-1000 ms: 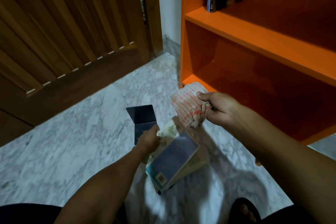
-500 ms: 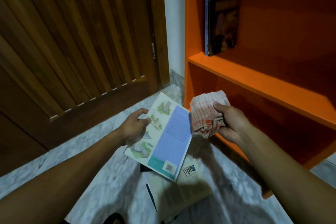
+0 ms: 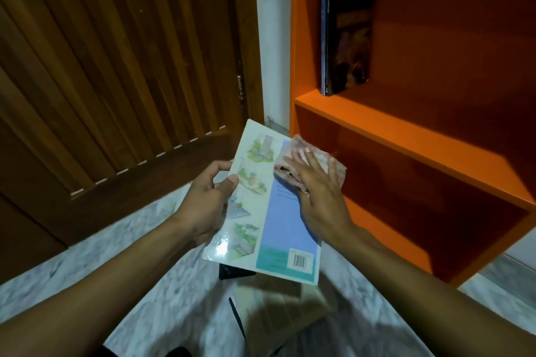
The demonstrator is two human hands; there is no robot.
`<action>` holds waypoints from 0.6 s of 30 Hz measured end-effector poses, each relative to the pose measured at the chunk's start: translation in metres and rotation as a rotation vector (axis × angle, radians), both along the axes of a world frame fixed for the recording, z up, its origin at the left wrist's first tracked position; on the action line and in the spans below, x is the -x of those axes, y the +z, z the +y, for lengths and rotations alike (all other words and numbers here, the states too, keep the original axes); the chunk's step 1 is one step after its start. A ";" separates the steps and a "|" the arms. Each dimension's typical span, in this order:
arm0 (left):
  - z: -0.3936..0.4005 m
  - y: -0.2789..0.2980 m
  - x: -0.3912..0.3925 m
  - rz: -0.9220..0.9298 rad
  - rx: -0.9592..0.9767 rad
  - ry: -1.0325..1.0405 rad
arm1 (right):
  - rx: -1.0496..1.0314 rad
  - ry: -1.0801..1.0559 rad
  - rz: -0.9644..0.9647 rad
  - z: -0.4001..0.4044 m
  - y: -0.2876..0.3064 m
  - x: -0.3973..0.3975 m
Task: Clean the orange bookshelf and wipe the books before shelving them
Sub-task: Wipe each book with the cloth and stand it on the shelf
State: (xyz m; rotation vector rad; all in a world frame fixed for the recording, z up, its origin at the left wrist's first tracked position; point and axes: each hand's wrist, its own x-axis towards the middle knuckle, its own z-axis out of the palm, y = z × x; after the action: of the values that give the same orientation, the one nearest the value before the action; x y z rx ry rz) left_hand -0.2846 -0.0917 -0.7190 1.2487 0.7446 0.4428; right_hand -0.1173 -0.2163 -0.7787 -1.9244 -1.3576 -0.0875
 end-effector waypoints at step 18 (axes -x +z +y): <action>0.038 -0.006 0.010 0.019 -0.112 0.236 | 0.230 0.467 0.275 -0.039 -0.022 0.029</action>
State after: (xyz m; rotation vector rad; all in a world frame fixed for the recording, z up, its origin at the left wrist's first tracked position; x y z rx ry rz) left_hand -0.2947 -0.0540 -0.7255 1.2752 0.8982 0.6739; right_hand -0.1461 -0.2553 -0.8009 -1.6688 -1.6375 0.5614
